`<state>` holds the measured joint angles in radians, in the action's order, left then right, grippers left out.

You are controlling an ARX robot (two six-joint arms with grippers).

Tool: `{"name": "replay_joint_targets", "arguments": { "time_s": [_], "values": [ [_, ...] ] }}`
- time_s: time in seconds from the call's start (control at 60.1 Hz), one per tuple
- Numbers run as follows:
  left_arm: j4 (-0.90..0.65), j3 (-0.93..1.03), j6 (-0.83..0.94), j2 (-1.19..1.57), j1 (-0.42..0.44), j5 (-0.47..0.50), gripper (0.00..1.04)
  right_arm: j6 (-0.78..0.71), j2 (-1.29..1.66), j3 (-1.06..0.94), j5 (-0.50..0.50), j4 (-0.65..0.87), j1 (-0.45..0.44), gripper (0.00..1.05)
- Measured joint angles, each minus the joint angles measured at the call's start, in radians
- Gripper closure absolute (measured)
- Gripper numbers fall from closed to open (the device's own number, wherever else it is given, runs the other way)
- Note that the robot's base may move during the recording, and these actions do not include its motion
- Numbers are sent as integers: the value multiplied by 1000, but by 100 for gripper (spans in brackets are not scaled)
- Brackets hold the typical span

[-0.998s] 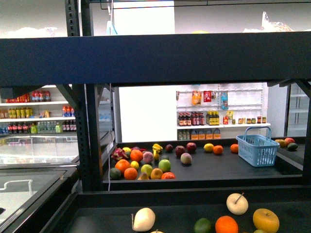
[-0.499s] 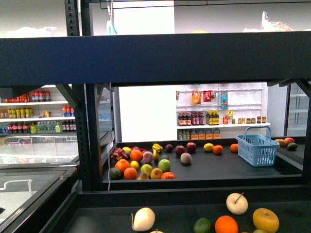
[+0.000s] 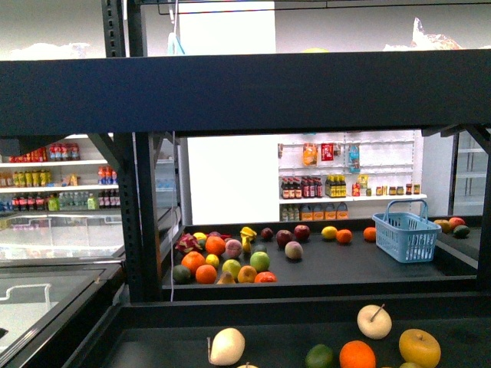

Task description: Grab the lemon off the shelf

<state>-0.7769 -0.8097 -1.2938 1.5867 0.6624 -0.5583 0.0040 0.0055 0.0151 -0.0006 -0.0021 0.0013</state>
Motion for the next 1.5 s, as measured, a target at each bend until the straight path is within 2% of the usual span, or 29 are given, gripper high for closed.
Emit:
{"name": "replay_joint_targets", "arguments": {
  "time_s": [0.249,0.399,0.549,0.698,0.715,0.765,0.798,0.815,0.865,0.898,0.998,1.131,1.164,1.181,1.231,1.497],
  "values": [
    [175,0,12,-106,-2,7,8,0,0,0,0,0,0,2],
    [375,-3,126,-199,-10,84,8,0,0,0,0,0,0,2],
    [786,-11,472,-405,-25,248,8,0,0,0,0,0,0,2],
    [991,48,740,-721,-32,301,8,0,0,0,0,0,0,2],
    [989,62,779,-752,-29,277,9,0,0,0,0,0,0,2],
    [865,157,927,-886,-31,113,19,0,0,0,0,0,0,2],
    [845,203,990,-960,-53,63,24,0,0,0,0,0,0,2],
    [864,248,1062,-1044,-96,69,29,0,0,0,0,0,0,2],
    [890,359,1187,-1226,-266,193,44,0,0,0,1,0,0,2],
    [882,404,1224,-1290,-344,261,53,0,0,0,2,0,0,2],
    [860,482,1261,-1344,-431,341,73,0,0,0,1,0,0,2],
    [840,558,1275,-1390,-498,406,97,0,0,0,0,0,0,2],
    [838,575,1275,-1404,-545,480,103,0,0,0,0,0,0,2],
    [834,588,1278,-1415,-596,527,102,0,0,0,1,0,0,2],
    [826,612,1281,-1434,-647,540,102,0,0,0,1,0,0,2],
    [800,696,1283,-1491,-659,557,102,0,-1,0,0,0,0,2]
  ]
}}
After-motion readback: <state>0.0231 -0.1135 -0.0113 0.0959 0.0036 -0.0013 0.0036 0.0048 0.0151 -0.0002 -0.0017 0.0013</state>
